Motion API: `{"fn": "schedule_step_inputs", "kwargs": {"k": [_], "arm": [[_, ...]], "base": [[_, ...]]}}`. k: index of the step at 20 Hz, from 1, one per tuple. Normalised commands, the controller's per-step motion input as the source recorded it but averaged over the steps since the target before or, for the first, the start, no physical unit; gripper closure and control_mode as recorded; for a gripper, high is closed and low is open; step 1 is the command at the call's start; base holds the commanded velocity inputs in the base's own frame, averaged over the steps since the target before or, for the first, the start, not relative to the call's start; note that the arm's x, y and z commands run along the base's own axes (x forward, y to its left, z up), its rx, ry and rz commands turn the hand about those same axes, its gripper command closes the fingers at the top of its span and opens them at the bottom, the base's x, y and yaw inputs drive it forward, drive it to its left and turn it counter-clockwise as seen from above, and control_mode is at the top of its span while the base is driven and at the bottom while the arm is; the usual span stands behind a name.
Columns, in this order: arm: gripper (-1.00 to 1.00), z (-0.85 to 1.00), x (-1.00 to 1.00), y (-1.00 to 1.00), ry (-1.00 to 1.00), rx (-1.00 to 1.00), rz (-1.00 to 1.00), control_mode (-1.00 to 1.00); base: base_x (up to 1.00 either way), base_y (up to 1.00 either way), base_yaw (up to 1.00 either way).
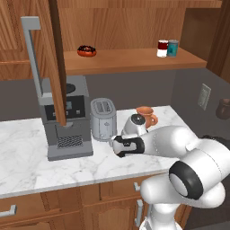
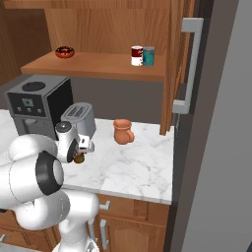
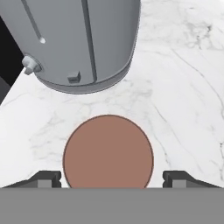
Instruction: Pick the cans from the counter and place them in their designated side in the cabinet.
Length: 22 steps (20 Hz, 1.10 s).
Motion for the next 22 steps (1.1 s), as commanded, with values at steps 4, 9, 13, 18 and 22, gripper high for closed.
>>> {"fn": "schedule_step_inputs", "kwargs": {"k": [4, 9, 13, 18, 22], "arm": [[1.00, -0.06, 0.05, 0.01, 0.00, -0.01, 0.00, -1.00], [1.00, -0.01, 0.01, 0.00, 0.00, 0.00, 0.00, -1.00], [1.00, 0.00, 0.00, 0.00, 0.00, 0.00, 0.00, -1.00], [1.00, 0.17, 0.00, 0.00, 0.00, 0.00, 0.00, -1.00], [1.00, 0.36, -0.03, 0.00, 0.00, 0.00, 0.00, -1.00]], "base": [[0.00, 0.00, 0.00], [0.00, 0.00, 0.00], [0.00, 0.00, 0.00], [0.00, 0.00, 0.00], [0.00, 0.00, 0.00]]}}
